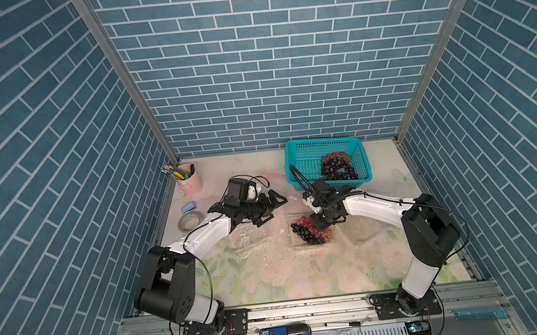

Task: Pack grapes into containers
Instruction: Place the grape into the packing box.

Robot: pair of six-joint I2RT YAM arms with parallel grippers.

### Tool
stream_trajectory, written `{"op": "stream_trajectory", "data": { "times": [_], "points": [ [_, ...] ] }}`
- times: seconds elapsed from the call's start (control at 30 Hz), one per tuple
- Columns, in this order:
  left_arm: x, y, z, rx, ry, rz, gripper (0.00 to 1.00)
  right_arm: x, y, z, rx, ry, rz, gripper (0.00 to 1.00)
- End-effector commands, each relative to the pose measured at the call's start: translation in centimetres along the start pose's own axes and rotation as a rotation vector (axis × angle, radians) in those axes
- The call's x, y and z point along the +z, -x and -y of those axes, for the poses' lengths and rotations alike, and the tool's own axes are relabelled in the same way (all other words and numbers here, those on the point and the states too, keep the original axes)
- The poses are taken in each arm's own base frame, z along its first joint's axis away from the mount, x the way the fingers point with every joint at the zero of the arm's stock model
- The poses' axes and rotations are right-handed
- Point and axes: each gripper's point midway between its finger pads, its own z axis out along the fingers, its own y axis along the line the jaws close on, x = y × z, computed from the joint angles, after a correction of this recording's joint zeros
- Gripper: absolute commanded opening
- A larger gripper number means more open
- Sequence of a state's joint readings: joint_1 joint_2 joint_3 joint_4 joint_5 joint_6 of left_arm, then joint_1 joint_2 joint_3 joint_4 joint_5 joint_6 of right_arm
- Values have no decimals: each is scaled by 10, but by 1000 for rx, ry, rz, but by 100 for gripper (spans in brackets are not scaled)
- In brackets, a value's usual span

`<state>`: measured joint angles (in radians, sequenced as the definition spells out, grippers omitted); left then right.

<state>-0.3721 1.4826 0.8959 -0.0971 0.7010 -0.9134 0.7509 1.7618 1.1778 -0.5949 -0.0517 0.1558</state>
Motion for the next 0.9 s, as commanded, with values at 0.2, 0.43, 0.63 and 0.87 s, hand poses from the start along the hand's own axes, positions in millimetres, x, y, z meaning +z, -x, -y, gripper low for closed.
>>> {"op": "stream_trajectory", "data": {
  "times": [0.2,0.43,0.63,0.87],
  "points": [
    [2,2,6,13,-10,-4,100,-22,9,20,-76,-150,37,43],
    [1,6,10,27,-3,4,100,-62,29,12,-56,-118,176,52],
    [0,7,11,31,-2,4,99,-75,30,5,-22,-73,221,63],
    [0,7,10,37,7,2,100,-73,8,-21,72,109,218,69]
  ]
}}
